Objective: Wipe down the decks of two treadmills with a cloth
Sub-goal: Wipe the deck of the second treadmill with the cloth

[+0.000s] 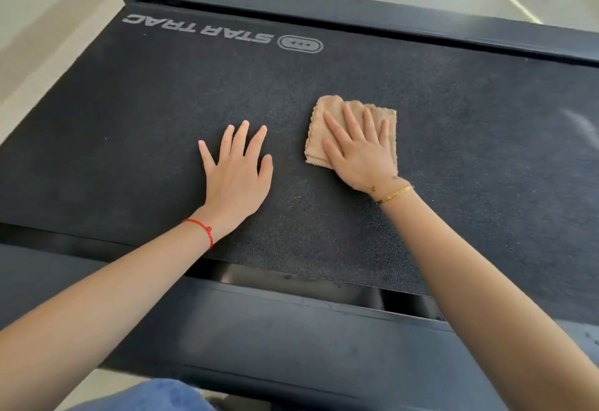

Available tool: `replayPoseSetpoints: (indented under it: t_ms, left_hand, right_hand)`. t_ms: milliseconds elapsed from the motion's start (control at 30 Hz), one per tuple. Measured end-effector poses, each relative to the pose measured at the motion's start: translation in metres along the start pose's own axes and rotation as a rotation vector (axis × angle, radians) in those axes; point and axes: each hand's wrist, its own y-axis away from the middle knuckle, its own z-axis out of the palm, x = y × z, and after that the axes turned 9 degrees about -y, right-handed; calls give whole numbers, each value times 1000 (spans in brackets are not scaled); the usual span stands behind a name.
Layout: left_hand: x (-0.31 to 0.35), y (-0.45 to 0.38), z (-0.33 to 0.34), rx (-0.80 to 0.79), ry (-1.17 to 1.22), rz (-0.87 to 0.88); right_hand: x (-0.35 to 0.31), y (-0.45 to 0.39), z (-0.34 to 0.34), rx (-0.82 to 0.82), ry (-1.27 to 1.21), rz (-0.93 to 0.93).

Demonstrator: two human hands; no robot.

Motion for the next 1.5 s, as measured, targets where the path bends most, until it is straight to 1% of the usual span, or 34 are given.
replayPoseSetpoints:
  t_ms: [200, 267, 367, 500, 600, 667, 800, 867, 933, 1000, 1133, 1233, 1367, 1500]
  left_hand:
    - [-33, -3, -6, -9, -27, -104]
    - [-41, -4, -7, -13, -24, -132]
    - [-51, -4, -9, -25, -38, -161]
    - [-57, -4, -10, -32, -31, -174]
    - [-56, -3, -9, -24, -31, -176]
    - [-55, -3, -8, -20, -34, -180]
    - [-56, -3, -4, 11, -50, -176]
    - [-57, -2, -3, 16, -55, -170]
    - [-57, -3, -2, 12, -62, -172]
    - [-56, -3, -1, 8, -71, -177]
    - [-53, -2, 0, 16, -87, -182]
    - [-51, -4, 0, 17, -104, -188]
    - [-51, -5, 0, 17, -123, -191]
    - [-53, -7, -1, 22, -132, -190]
  right_hand:
    - [-36, 47, 14, -66, 28, -347]
    - [-32, 56, 13, -81, 9, -393]
    - [-16, 40, 7, -62, 0, -351]
    - [-2, -29, -4, -37, 2, -138]
    - [-15, -71, -5, -43, -18, -13]
    - [-35, -75, 2, -54, -3, -55]
    - [-59, -43, 15, -86, 20, -340]
    - [-53, -33, 15, -81, 11, -394]
    - [-42, -38, 11, -69, 1, -381]
    - [-30, -57, 6, -72, -10, -326]
    - [-20, -121, -3, -64, 7, -151]
    - [-34, -170, -3, -78, 12, -70]
    - [-82, -217, 3, -121, 6, -71]
    - [-136, -231, 18, -166, 34, -204]
